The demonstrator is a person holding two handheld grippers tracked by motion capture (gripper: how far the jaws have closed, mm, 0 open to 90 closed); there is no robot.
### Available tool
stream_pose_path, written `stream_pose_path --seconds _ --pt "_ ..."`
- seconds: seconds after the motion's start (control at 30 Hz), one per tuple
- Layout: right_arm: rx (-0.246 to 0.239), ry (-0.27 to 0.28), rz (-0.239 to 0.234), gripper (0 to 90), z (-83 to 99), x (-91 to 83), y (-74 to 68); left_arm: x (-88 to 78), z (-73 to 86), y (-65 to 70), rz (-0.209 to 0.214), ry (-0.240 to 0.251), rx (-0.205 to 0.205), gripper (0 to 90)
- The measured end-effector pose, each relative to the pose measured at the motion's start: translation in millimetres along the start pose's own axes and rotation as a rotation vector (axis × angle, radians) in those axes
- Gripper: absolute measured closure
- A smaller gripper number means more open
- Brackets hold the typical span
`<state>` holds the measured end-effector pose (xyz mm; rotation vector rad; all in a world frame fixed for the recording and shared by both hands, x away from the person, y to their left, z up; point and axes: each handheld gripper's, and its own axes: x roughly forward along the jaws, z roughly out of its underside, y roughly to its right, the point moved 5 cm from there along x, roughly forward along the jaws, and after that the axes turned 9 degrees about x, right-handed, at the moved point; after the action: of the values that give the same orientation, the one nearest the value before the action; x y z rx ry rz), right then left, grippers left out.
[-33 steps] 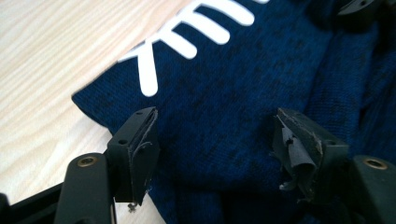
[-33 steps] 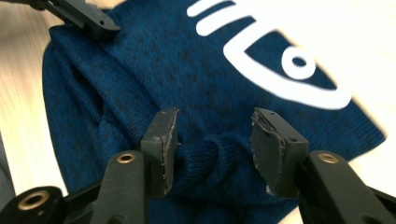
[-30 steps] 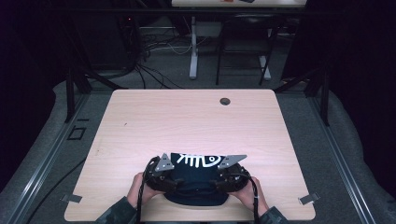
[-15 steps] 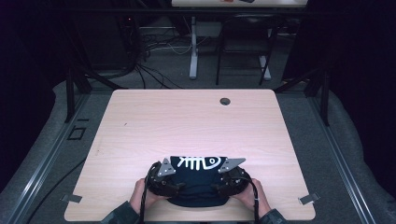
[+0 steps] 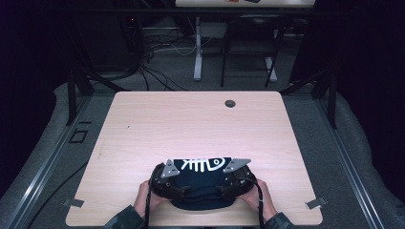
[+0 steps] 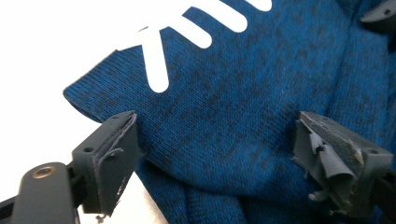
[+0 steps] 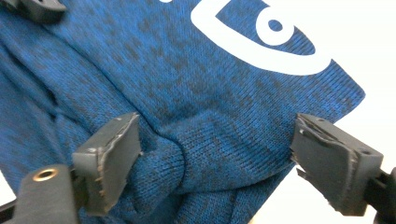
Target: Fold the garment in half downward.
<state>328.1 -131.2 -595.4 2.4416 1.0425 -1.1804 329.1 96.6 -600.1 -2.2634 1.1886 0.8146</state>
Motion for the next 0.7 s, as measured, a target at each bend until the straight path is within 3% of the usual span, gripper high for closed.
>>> stream_pose_path --seconds 0.13,0.23,0.27,0.33,0.37,0.4,0.57,0.7 --pt "0.049 0.084 -0.022 10.5 -6.2 -21.8 7.1 -12.3 -3.4 -7.4 -0.033 0.033 -0.016 8.1" --pt "0.072 0.115 -0.018 8.3 -7.0 -32.2 11.5 -17.8 -2.6 -14.4 -0.057 0.044 -0.029 6.6" --pt "0.091 0.148 -0.001 7.6 -6.7 -44.2 16.7 -22.8 0.3 -23.8 -0.08 0.046 -0.047 6.0" --pt "0.11 0.17 0.024 7.3 -5.1 -51.2 23.0 -27.2 5.2 -35.3 -0.122 0.04 -0.062 4.9" --pt "0.11 0.17 0.024 7.3 -5.1 -51.2 23.0 -27.2 5.2 -35.3 -0.122 0.04 -0.062 4.5" --pt "0.134 0.179 0.051 7.1 -0.7 -57.2 33.5 -31.4 11.8 -47.1 -0.15 0.039 -0.093 4.3" --pt "0.192 0.174 0.108 7.1 16.2 -59.8 57.1 -38.0 30.1 -72.4 -0.209 0.015 -0.153 2.2" --pt "0.226 0.163 0.146 7.6 29.0 -58.5 71.1 -35.6 42.0 -83.7 -0.226 -0.022 -0.176 1.5"
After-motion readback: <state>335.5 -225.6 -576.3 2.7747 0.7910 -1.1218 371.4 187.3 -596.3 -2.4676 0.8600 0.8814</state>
